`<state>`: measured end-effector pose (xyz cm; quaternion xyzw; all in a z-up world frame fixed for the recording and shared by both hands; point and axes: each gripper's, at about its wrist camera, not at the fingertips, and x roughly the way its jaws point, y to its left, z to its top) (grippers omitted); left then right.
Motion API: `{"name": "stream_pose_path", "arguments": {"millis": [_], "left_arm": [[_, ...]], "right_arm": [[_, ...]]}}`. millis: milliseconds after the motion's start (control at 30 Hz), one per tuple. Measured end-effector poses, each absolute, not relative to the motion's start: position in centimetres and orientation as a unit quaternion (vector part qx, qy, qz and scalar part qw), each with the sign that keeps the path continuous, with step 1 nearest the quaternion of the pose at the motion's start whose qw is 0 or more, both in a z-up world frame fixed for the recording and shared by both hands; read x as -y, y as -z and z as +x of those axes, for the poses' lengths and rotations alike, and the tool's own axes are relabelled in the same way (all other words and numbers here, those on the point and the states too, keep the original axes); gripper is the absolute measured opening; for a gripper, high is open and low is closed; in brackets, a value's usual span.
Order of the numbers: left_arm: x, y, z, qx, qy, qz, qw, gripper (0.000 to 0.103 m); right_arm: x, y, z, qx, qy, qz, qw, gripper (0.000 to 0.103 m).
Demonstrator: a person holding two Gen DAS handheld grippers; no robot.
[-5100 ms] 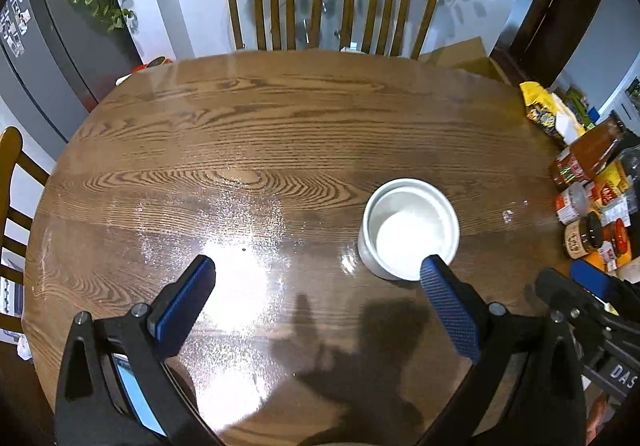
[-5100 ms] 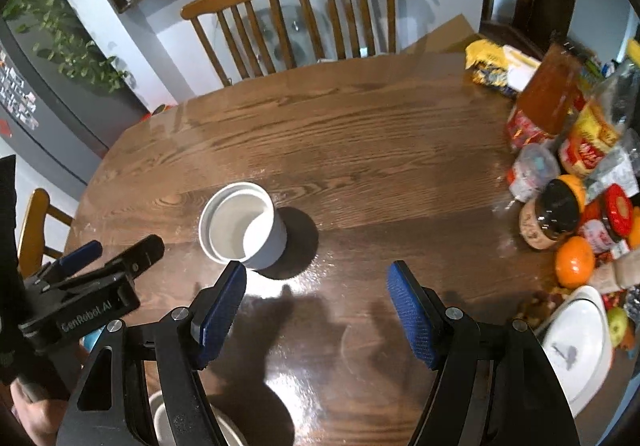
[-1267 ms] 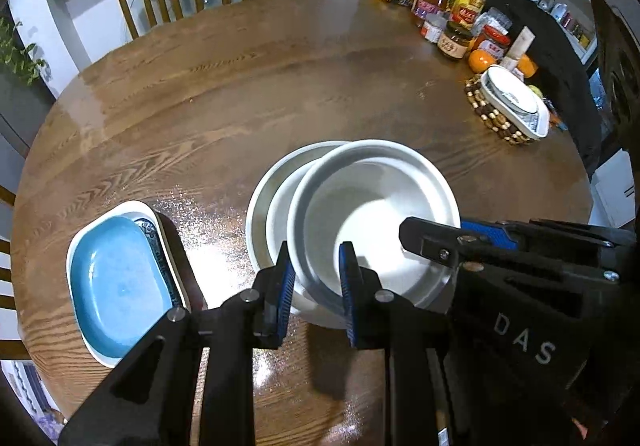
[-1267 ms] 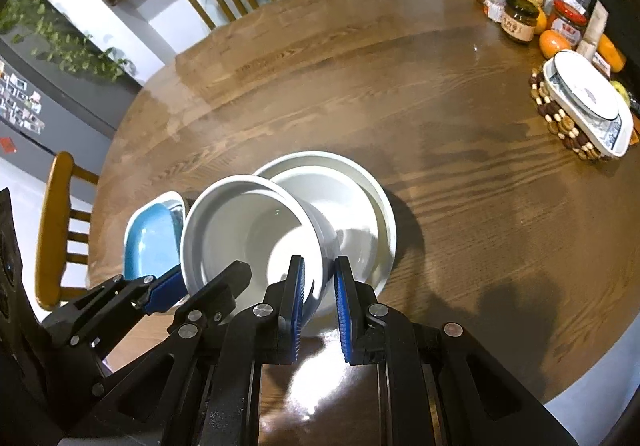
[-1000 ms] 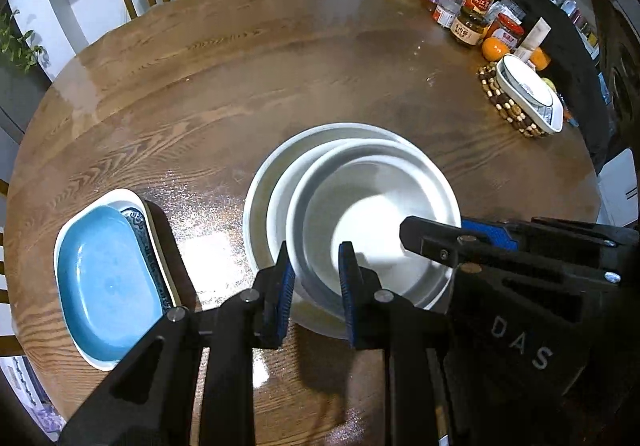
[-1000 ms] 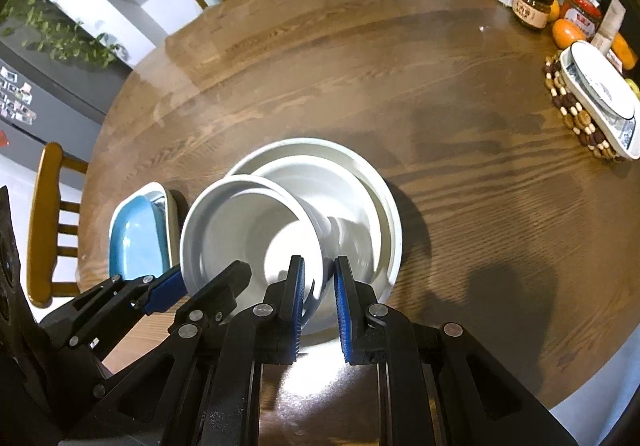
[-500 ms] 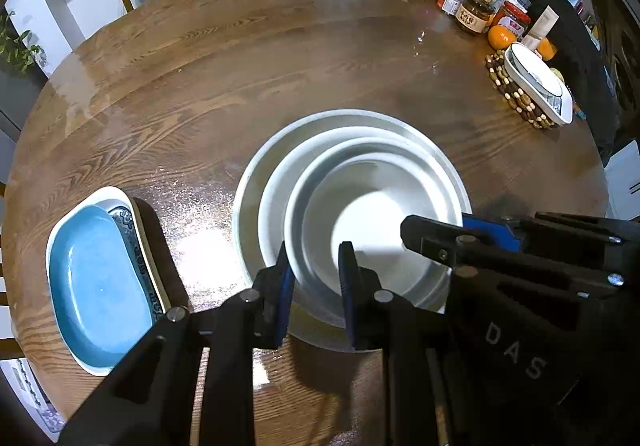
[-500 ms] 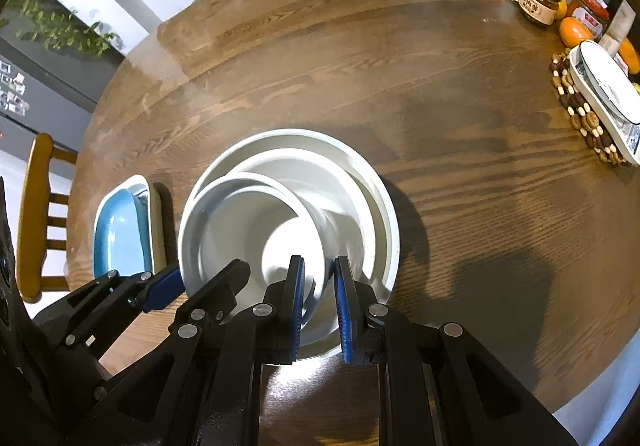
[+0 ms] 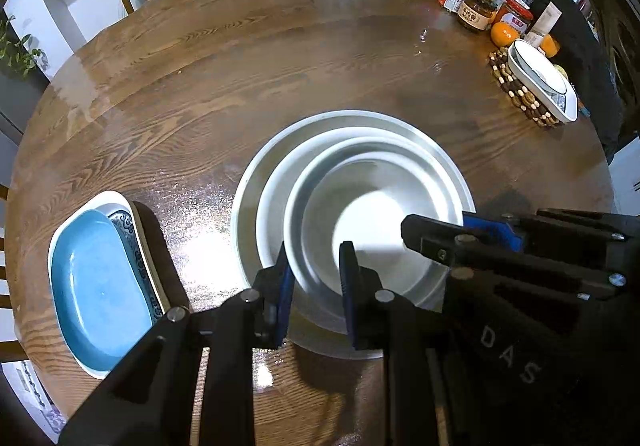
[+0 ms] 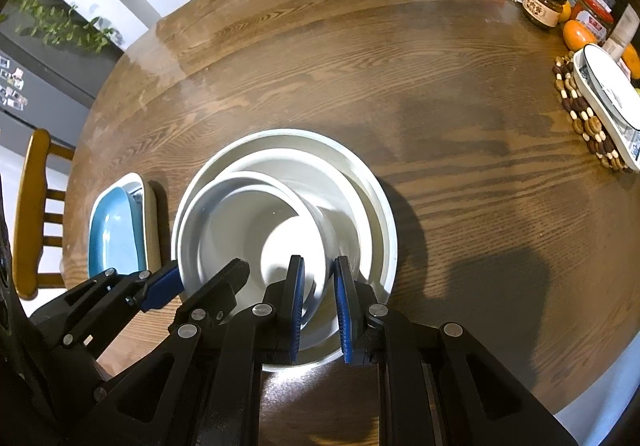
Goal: Organize plates and bowls
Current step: 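Lower the ramekin into the medium bowl and open the right gripper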
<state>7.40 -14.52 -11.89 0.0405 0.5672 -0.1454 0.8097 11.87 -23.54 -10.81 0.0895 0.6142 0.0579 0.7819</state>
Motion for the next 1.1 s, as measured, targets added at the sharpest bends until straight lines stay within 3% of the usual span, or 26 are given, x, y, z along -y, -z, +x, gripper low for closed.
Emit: {"name": "stream_pose_path", "arguments": {"millis": [1100], "left_arm": [[15.00,11.94,7.81,-0.575,0.145,0.049,0.804,0.022]], "right_arm": [[23.67,11.05,12.32,-0.624,-0.066,0.083,0.774,0.017]]}}
